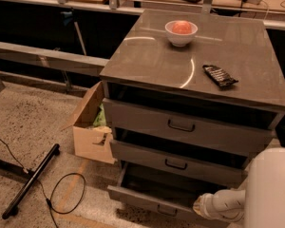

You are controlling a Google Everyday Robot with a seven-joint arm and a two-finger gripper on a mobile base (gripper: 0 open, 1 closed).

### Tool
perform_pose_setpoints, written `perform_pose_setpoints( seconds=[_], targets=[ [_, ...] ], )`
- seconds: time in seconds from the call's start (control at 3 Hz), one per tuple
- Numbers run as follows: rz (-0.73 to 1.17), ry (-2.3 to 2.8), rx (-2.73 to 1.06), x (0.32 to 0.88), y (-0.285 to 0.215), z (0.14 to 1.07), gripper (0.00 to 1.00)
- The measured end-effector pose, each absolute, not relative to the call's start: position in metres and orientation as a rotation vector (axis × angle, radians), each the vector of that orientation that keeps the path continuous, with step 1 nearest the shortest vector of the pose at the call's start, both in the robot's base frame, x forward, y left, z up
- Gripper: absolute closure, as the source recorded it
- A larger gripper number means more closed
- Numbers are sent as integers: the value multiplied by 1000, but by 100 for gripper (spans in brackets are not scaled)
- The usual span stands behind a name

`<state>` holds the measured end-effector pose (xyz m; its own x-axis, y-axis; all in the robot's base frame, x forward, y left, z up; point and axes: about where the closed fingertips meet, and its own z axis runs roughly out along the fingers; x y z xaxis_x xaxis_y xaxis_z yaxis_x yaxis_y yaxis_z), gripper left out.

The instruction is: Open bottom drawer

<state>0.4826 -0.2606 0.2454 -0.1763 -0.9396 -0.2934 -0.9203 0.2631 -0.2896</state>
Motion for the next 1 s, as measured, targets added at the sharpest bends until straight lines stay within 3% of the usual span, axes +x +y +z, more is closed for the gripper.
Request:
perform_pose_setpoints(
  seconds=[0.67,1.0],
  targets=[
    [-194,2045,-1692,523,-255,245,100],
    [-238,2028,-1677,538,-255,239,100]
  ],
)
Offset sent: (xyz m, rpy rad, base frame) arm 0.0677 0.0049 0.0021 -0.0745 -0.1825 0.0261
